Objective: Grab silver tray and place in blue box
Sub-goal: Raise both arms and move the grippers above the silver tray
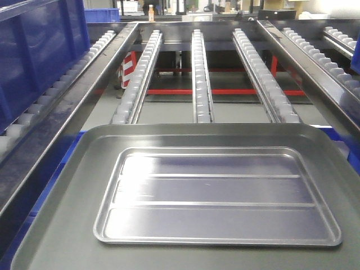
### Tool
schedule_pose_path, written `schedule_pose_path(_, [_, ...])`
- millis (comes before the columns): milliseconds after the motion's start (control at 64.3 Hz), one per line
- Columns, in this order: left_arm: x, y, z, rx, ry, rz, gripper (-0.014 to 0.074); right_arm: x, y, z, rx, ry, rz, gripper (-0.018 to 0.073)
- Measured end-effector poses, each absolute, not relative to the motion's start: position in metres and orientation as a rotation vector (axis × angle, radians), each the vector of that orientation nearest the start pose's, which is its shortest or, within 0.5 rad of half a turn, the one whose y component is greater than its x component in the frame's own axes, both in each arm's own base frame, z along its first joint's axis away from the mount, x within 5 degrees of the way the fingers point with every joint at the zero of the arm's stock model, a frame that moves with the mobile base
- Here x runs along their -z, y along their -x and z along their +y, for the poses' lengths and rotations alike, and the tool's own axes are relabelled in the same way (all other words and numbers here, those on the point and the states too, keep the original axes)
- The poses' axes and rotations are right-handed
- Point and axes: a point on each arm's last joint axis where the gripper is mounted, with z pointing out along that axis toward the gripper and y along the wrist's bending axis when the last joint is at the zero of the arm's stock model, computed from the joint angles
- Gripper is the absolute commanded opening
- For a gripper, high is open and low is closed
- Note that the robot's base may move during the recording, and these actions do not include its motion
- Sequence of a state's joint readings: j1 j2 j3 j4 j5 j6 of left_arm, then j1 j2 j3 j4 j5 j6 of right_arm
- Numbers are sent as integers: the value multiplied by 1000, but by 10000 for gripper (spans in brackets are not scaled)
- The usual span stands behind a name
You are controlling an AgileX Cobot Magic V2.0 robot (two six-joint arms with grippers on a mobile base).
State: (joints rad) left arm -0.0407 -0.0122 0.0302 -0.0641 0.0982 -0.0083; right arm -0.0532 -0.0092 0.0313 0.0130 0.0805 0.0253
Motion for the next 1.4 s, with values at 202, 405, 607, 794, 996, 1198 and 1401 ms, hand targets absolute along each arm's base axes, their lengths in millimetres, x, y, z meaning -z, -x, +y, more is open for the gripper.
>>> schedule_pose_path(202, [-195, -57, -3, 93, 20, 1600, -105, -196, -57, -3, 11, -72, 1585, 55])
schedule_pose_path(405, [-195, -57, -3, 93, 20, 1600, -105, -196, -57, -3, 11, -72, 1585, 55])
schedule_pose_path(607, [-195, -57, -3, 93, 20, 1600, -105, -196, -57, -3, 11, -72, 1585, 55])
schedule_pose_path(794, [-195, -57, -3, 93, 20, 1600, -105, -197, -57, -3, 11, -71, 1569, 55])
schedule_pose_path(996, [-198, -57, -3, 92, 22, 1561, -105, -205, -57, -3, 12, -68, 1482, 55])
schedule_pose_path(1198, [-205, -56, -2, 91, 24, 1482, -105, -206, -57, -3, 12, -68, 1471, 55])
schedule_pose_path(1401, [-256, -48, -2, 11, -45, 1436, -104, -245, -48, -3, 4, -71, 1397, 55])
